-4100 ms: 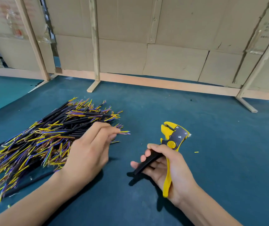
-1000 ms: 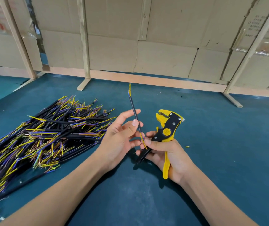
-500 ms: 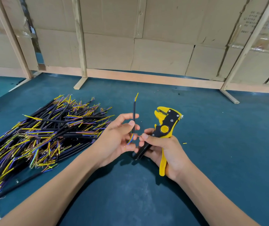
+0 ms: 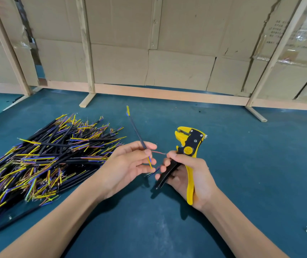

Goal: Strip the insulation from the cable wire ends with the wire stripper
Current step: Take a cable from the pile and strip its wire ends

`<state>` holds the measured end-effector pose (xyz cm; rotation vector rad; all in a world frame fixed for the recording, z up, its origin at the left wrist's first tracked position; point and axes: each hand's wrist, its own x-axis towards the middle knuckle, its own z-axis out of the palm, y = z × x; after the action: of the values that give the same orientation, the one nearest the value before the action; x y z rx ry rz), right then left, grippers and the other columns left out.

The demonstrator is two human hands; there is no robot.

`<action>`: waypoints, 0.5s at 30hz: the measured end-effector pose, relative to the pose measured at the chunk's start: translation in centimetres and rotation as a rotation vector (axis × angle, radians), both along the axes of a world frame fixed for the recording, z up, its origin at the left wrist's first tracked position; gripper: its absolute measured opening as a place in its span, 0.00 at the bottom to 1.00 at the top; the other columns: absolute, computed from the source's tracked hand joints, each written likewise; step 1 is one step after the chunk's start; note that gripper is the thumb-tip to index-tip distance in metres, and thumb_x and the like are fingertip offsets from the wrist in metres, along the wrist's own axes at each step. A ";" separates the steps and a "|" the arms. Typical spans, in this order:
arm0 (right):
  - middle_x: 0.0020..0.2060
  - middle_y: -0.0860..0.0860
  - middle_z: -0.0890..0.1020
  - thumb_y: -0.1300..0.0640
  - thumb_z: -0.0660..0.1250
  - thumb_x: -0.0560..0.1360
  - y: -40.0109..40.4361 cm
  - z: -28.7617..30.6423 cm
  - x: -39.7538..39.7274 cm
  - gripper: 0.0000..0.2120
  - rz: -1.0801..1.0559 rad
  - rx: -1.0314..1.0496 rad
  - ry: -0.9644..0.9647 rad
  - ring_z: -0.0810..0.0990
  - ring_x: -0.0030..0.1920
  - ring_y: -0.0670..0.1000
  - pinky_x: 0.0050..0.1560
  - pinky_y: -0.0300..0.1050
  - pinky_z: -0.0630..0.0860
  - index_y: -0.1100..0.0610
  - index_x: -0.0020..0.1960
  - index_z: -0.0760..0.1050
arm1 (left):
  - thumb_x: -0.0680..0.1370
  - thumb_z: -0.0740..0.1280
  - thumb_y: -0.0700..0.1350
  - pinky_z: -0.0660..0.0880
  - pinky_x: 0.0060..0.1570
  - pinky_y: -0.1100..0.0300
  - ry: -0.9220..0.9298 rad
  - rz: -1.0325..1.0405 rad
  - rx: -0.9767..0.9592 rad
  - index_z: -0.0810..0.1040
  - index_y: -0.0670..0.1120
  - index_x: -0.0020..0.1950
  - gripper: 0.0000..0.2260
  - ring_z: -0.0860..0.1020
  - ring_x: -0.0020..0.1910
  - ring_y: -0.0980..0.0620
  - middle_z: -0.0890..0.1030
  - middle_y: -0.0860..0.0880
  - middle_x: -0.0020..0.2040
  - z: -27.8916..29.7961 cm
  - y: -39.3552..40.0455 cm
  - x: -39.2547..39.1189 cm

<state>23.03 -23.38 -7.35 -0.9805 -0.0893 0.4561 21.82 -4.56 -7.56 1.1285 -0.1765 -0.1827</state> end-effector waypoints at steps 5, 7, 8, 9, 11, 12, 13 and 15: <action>0.37 0.58 0.75 0.60 0.68 0.71 -0.3 0.2 -0.2 0.05 0.227 0.028 0.002 0.77 0.36 0.58 0.43 0.57 0.80 0.62 0.44 0.77 | 0.78 0.67 0.37 0.75 0.40 0.58 -0.082 0.038 -0.056 0.82 0.39 0.59 0.11 0.76 0.39 0.51 0.78 0.46 0.46 0.3 0.8 0.2; 0.37 0.59 0.76 0.60 0.69 0.71 -0.3 0.1 -0.4 0.06 0.316 0.026 -0.023 0.77 0.37 0.59 0.44 0.58 0.79 0.63 0.45 0.77 | 0.78 0.66 0.37 0.74 0.39 0.58 -0.083 0.053 -0.084 0.82 0.40 0.60 0.12 0.75 0.39 0.51 0.78 0.47 0.46 0.3 0.8 0.2; 0.37 0.59 0.77 0.60 0.69 0.71 -0.3 0.0 -0.4 0.07 0.356 0.024 -0.038 0.78 0.37 0.59 0.45 0.58 0.79 0.63 0.46 0.77 | 0.78 0.66 0.37 0.73 0.38 0.58 -0.082 0.065 -0.098 0.82 0.40 0.60 0.12 0.74 0.39 0.51 0.78 0.47 0.46 0.2 0.7 0.2; 0.37 0.60 0.78 0.60 0.70 0.71 -0.3 0.0 -0.5 0.08 0.390 0.023 -0.055 0.78 0.37 0.59 0.45 0.59 0.79 0.64 0.46 0.77 | 0.78 0.66 0.37 0.73 0.38 0.58 -0.082 0.079 -0.106 0.82 0.41 0.60 0.12 0.74 0.38 0.52 0.78 0.47 0.46 0.2 0.7 0.2; 0.38 0.61 0.78 0.61 0.71 0.71 -0.3 -0.2 -0.5 0.09 0.438 0.025 -0.092 0.78 0.38 0.60 0.46 0.59 0.79 0.64 0.47 0.76 | 0.78 0.66 0.38 0.73 0.38 0.58 -0.084 0.108 -0.110 0.83 0.41 0.60 0.13 0.74 0.38 0.52 0.78 0.48 0.45 0.3 0.6 0.3; 0.38 0.61 0.78 0.61 0.72 0.71 -0.3 -0.2 -0.5 0.09 0.457 0.026 -0.107 0.78 0.38 0.60 0.46 0.60 0.79 0.65 0.47 0.76 | 0.77 0.66 0.38 0.72 0.38 0.58 -0.086 0.124 -0.111 0.83 0.42 0.60 0.13 0.74 0.38 0.52 0.78 0.48 0.45 0.3 0.5 0.3; 0.38 0.61 0.79 0.60 0.72 0.71 -0.2 -0.3 -0.5 0.10 0.473 0.025 -0.118 0.78 0.38 0.60 0.46 0.60 0.79 0.65 0.47 0.76 | 0.77 0.66 0.38 0.72 0.38 0.58 -0.087 0.142 -0.115 0.83 0.42 0.60 0.13 0.74 0.38 0.52 0.78 0.49 0.45 0.3 0.5 0.3; 0.37 0.61 0.79 0.60 0.72 0.71 -0.2 -0.3 -0.5 0.10 0.495 0.021 -0.131 0.79 0.38 0.60 0.46 0.60 0.79 0.65 0.47 0.76 | 0.77 0.66 0.38 0.71 0.38 0.58 -0.078 0.165 -0.138 0.83 0.42 0.60 0.13 0.73 0.38 0.52 0.78 0.49 0.44 0.4 0.5 0.4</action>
<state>22.53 -23.61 -7.62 -0.9645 -0.4614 0.8414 22.20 -4.04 -7.17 1.0085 -0.1613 0.0202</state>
